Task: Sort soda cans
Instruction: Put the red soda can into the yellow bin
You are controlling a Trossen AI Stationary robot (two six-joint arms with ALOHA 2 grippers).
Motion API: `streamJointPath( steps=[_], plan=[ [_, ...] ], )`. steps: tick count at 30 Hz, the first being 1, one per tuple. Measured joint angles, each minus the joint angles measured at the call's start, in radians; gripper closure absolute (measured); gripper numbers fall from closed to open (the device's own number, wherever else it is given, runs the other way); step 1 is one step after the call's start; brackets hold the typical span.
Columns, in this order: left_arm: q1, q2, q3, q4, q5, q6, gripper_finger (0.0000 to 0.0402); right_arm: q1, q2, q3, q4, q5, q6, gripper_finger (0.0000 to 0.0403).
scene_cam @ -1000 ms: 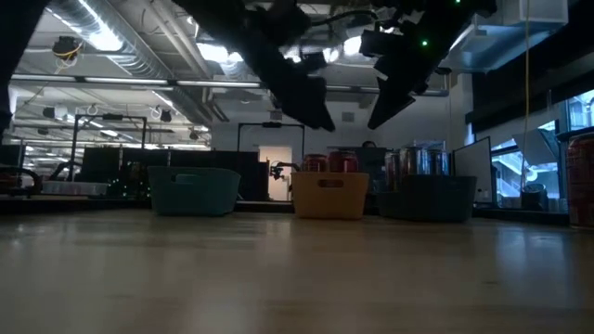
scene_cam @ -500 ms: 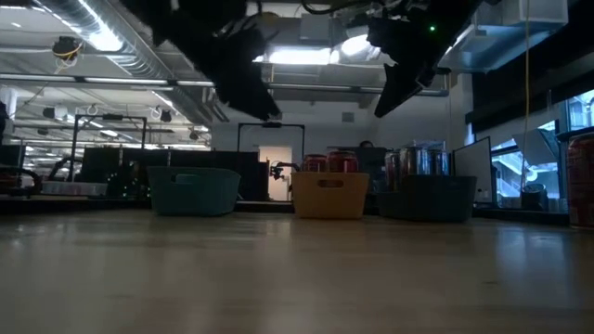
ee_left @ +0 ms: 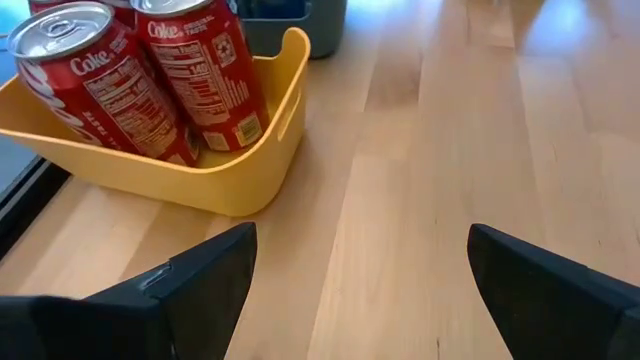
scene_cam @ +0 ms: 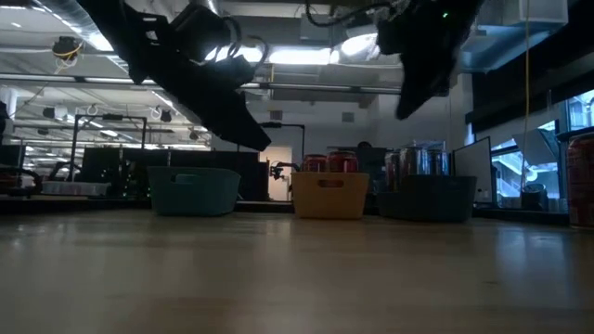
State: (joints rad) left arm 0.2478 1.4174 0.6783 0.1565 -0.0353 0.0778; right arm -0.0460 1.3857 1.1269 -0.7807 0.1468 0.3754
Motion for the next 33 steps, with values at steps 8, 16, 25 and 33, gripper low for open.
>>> streamJointPath(
  steps=[8, 16, 25, 33],
  plan=[
    [0.0, -0.001, -0.001, 0.02, 0.007, 0.009, 0.0053, -0.01, -0.002, 0.282, -0.697, -0.037, 0.282, 0.0183],
    [0.0, -0.001, -0.001, 0.016, 0.023, -0.012, 0.0053, -0.037, -0.034, 0.324, -0.795, -0.113, 0.401, 0.004],
    [0.0, -0.001, -0.001, 0.022, 0.033, -0.001, 0.0053, -0.047, -0.01, 0.296, -0.655, -0.019, 0.221, 0.0024],
    [0.0, -0.001, -0.001, 0.018, 0.033, -0.014, 0.0053, -0.262, 0.087, 0.375, -0.802, -0.013, 0.003, 0.0041]
  ],
)
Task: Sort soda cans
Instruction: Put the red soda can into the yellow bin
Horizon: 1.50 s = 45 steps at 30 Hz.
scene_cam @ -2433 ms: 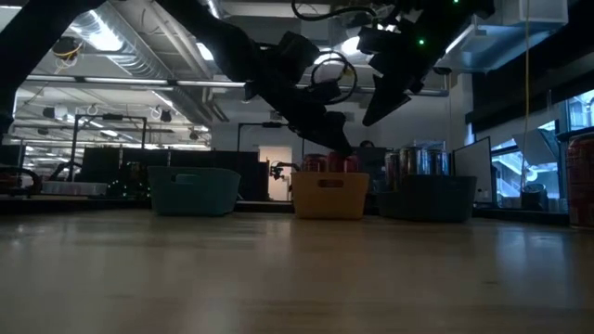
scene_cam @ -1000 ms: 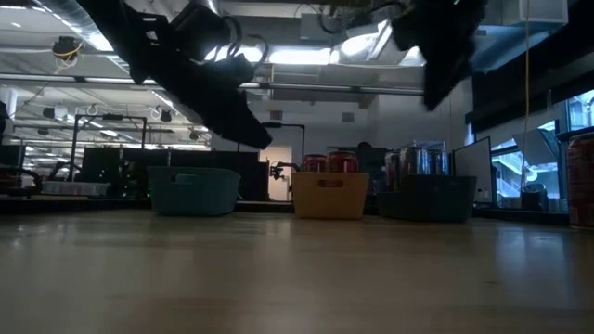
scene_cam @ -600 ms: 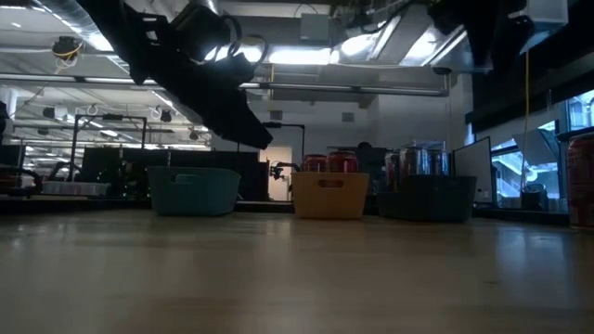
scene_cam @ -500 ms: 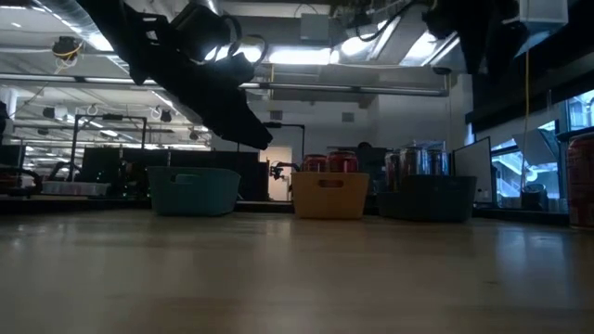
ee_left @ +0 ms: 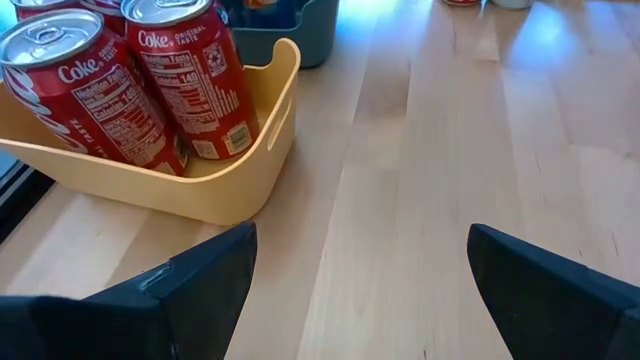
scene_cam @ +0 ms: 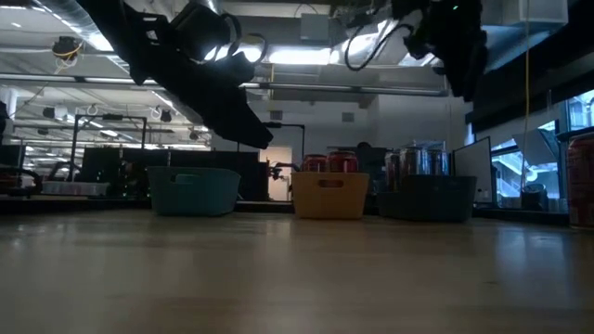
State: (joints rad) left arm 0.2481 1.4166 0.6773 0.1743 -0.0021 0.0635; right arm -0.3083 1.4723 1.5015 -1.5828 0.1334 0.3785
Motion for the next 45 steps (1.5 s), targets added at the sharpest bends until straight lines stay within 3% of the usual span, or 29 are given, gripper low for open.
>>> streamJointPath(
  steps=[5, 13, 23, 45],
  plan=[
    [0.0, 0.0, 0.0, -0.002, 0.0, -0.009, 0.0053, -0.075, -0.006, 0.0, 0.011, -0.184, -0.021, 0.0051],
    [0.002, 0.0, 0.0, -0.001, 0.0, 0.0, 0.0053, -0.036, -0.088, -0.173, 0.01, -0.18, -0.039, 0.0052],
    [0.002, 0.0, 0.0, 0.0, 0.0, -0.005, 0.0053, -0.025, -0.231, -0.367, 0.012, -0.205, 0.062, 0.0052],
    [0.002, 0.0, 0.0, 0.003, 0.0, -0.011, 0.0053, -0.025, -0.248, -0.66, 0.012, -0.242, 0.032, 0.0052]
  ],
)
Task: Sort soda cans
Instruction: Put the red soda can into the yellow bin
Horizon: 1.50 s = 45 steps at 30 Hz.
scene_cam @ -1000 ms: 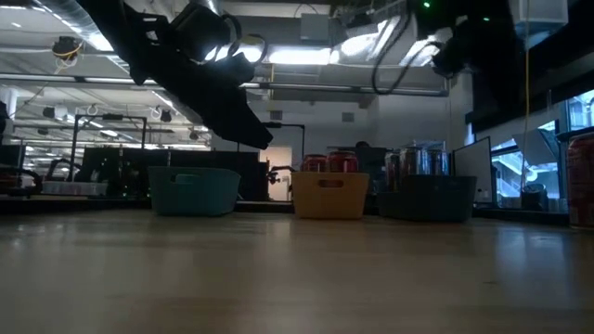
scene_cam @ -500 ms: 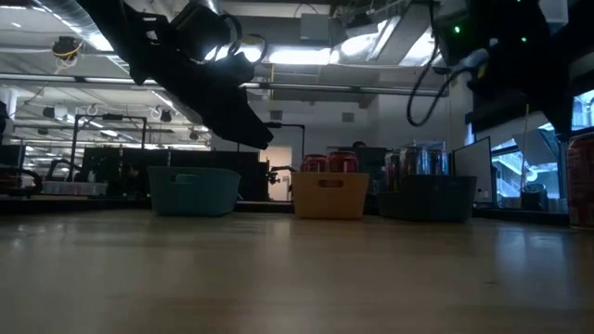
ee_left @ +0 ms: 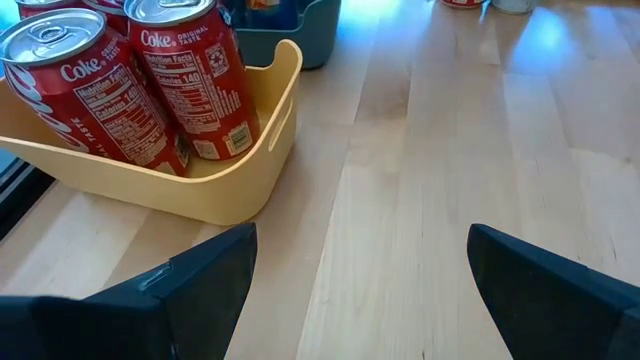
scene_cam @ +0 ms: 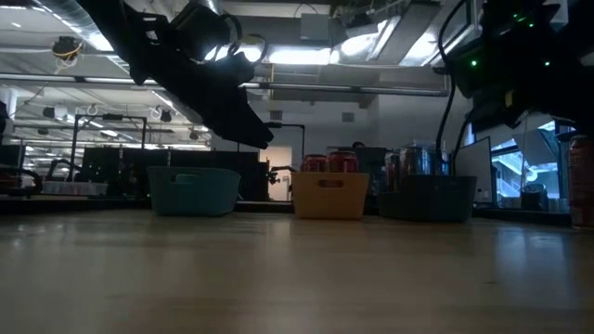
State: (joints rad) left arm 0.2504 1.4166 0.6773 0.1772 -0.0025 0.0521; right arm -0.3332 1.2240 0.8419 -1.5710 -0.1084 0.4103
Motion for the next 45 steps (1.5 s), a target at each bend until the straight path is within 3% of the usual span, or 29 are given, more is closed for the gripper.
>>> streamJointPath(
  steps=[5, 12, 17, 24, 29, 45],
  plan=[
    [0.0, 0.0, 0.0, 0.0, 0.0, 0.0, 0.0053, 0.0, 0.0, -0.01, 0.031, 0.002, -0.019, 0.0059],
    [0.0, 0.0, 0.0, 0.0, 0.0, 0.0, 0.0053, 0.0, 0.0, -0.007, 0.047, 0.012, -0.036, 0.0128],
    [0.0, 0.0, 0.0, 0.005, 0.0, -0.001, 0.0053, 0.0, 0.0, 0.011, 0.062, 0.036, -0.054, 0.0128],
    [-0.011, 0.0, 0.0, 0.055, 0.0, -0.009, 0.0053, 0.0, 0.002, 0.145, 0.189, 0.068, -0.076, 0.0128],
    [-0.024, 0.0, 0.0, 0.066, 0.0, -0.011, 0.0053, 0.031, 0.025, 0.213, 0.356, 0.066, -0.109, 0.0128],
    [-0.04, 0.049, 0.001, 0.221, 0.0, -0.074, 0.0053, 0.252, 0.219, 0.22, 0.99, 0.116, -0.16, 0.0129]
  ],
)
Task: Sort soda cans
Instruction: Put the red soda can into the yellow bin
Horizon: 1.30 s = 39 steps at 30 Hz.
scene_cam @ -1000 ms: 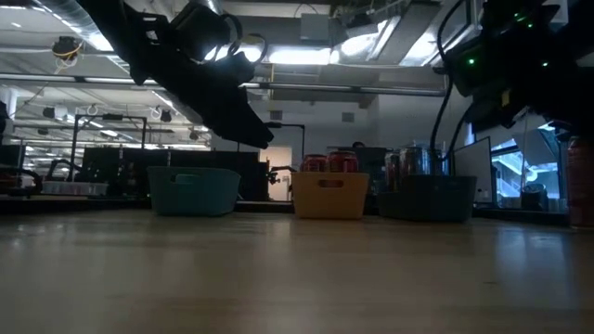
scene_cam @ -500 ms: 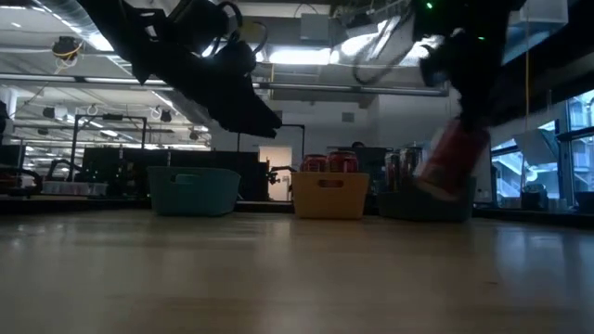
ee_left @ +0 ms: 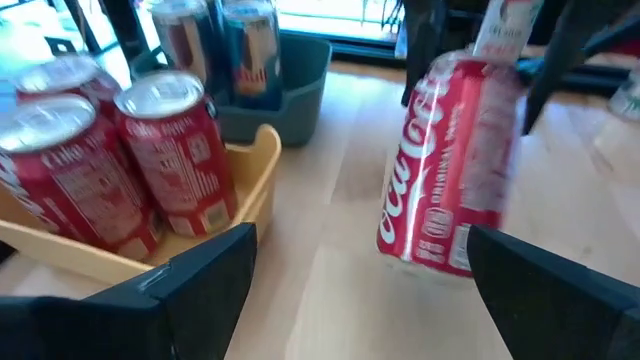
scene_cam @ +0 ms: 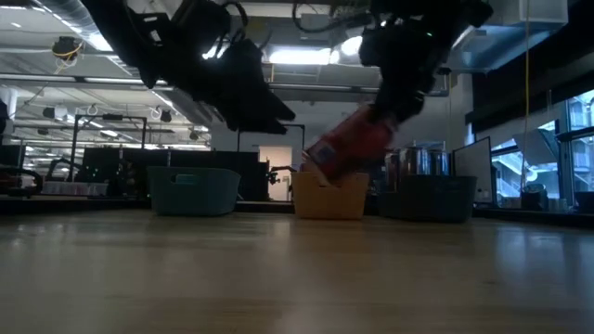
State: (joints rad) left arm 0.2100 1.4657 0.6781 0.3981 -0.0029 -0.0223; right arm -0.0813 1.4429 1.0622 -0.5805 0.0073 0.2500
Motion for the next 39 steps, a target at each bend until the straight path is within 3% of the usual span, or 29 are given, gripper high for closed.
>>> streamJointPath(
  steps=[19, 28, 34, 39],
  plan=[
    [-0.051, 0.186, 0.0, 0.101, -0.001, -0.044, 0.0053, 0.003, 0.063, 0.008, 0.382, 0.029, -0.063, 0.0132],
    [-0.02, 0.088, 0.003, -0.15, 0.0, -0.03, 0.0053, 0.0, 0.062, 0.045, 0.404, 0.19, -0.187, 0.0133],
    [0.002, 0.019, 0.003, -0.234, -0.001, -0.026, 0.0053, -0.034, 0.062, 0.06, 0.423, 0.366, -0.283, 0.0133],
    [0.002, 0.011, 0.003, -0.231, -0.001, -0.026, 0.0053, -0.11, 0.075, 0.06, 0.469, 0.398, -0.289, 0.0133]
  ],
)
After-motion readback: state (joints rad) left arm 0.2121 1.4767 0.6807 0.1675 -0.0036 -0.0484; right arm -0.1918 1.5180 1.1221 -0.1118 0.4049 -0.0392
